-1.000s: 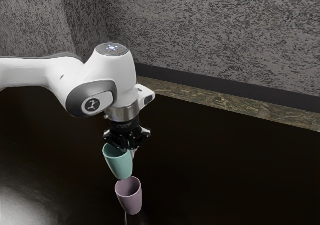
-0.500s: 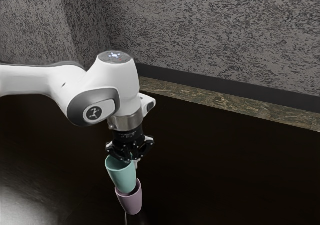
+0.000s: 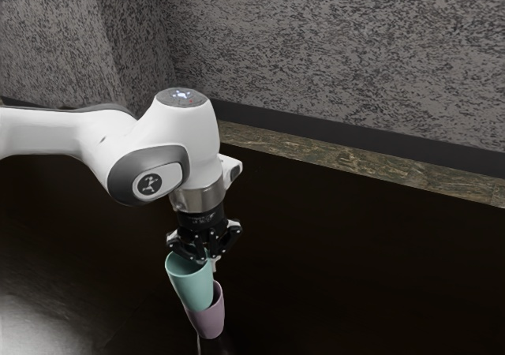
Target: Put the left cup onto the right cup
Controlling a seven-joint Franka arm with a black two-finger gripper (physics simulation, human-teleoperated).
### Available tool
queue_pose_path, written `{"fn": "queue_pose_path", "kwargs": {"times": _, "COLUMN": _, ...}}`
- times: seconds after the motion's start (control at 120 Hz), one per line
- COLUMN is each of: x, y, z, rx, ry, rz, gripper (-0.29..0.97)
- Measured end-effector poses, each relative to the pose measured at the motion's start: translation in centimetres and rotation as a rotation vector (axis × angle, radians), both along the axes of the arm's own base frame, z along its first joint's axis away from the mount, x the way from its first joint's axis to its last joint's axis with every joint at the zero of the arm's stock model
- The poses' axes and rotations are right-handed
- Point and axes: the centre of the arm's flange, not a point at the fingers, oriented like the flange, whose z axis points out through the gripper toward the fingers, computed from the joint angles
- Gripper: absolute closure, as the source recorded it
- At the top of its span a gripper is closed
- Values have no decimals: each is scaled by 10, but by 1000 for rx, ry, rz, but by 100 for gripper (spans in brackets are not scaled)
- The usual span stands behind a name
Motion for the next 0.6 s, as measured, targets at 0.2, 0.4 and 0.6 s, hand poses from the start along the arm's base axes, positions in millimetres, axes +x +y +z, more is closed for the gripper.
{"fn": "queue_pose_path", "kwargs": {"times": 0.2, "x": 4, "y": 1, "z": -1, "rx": 0, "ry": -2, "rz": 13, "gripper": 78}}
{"fn": "queue_pose_path", "kwargs": {"times": 0.4, "x": 7, "y": 0, "z": -3, "rx": 2, "ry": -6, "rz": 18, "gripper": 78}}
{"fn": "queue_pose_path", "kwargs": {"times": 0.6, "x": 8, "y": 2, "z": -6, "rx": 1, "ry": -6, "rz": 27, "gripper": 78}}
